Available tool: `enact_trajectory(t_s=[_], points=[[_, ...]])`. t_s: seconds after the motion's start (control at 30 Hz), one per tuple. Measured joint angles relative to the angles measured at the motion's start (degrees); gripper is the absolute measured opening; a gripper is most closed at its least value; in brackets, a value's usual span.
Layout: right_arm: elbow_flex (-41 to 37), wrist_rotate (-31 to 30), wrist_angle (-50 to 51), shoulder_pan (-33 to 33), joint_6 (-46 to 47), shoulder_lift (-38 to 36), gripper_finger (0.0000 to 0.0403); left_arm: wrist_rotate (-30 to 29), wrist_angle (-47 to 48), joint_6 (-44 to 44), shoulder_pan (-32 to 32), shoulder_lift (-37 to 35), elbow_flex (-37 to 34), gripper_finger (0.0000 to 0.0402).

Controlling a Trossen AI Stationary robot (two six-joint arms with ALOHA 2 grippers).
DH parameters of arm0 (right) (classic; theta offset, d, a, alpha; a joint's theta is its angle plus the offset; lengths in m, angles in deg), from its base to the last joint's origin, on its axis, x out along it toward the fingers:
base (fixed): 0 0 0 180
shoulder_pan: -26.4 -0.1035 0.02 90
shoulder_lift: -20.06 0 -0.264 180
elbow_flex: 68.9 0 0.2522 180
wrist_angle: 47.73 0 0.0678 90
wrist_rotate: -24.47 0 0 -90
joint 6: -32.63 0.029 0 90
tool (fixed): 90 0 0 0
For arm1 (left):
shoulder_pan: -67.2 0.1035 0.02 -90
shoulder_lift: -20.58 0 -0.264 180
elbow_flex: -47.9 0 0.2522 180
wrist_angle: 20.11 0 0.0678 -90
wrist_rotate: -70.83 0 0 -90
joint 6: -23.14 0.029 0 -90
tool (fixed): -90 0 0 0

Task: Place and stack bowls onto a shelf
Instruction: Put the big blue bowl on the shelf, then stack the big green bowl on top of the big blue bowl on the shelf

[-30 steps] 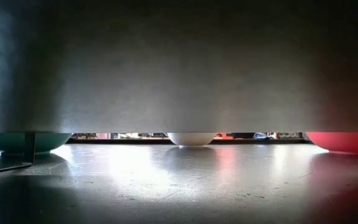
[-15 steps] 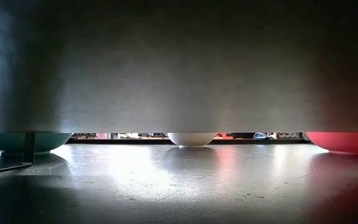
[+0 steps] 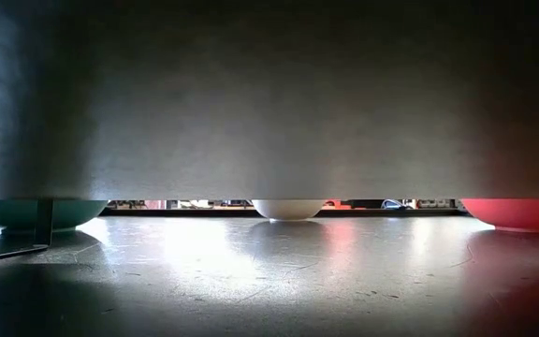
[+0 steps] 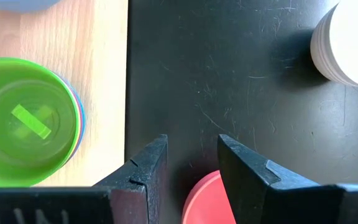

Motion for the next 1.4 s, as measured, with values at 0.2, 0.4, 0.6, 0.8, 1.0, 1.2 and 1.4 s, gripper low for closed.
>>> enact_trajectory(t_s=[0.2,0.4,0.6,0.8,1.0,1.2,1.4], points=[[0.0,-0.2,0.0,0.0,0.0,0.0,0.0130,-10.5,15.7,3.7,0.8,0.0,8.0,0.0122],[0.0,-0.2,0.0,0.0,0.0,0.0,0.0130,-17.0,31.6,2.3,6.0,-0.5,11.4,0.0119],[0.0,-0.1,0.6,0.0,1.0,0.0,0.0130,-16.9,33.8,4.1,12.6,-3.8,5.5,0.0111],[0.0,-0.2,0.5,0.0,0.4,0.0,0.0130,-14.7,28.5,1.0,17.1,-12.6,-9.7,0.0103],[0.0,-0.2,0.4,0.0,-0.7,0.0,0.0130,-8.8,15.8,-5.2,18.9,-24.2,-27.5,0.0102],[0.0,-0.2,0.5,0.0,-2.7,0.0,0.0130,-4.2,3.4,-13.0,18.4,-32.1,-40.2,0.0102],[0.0,-0.2,0.4,0.0,-3.1,0.0,0.0130,-3.4,-6.0,-14.0,17.1,-34.7,-46.5,0.0106]])
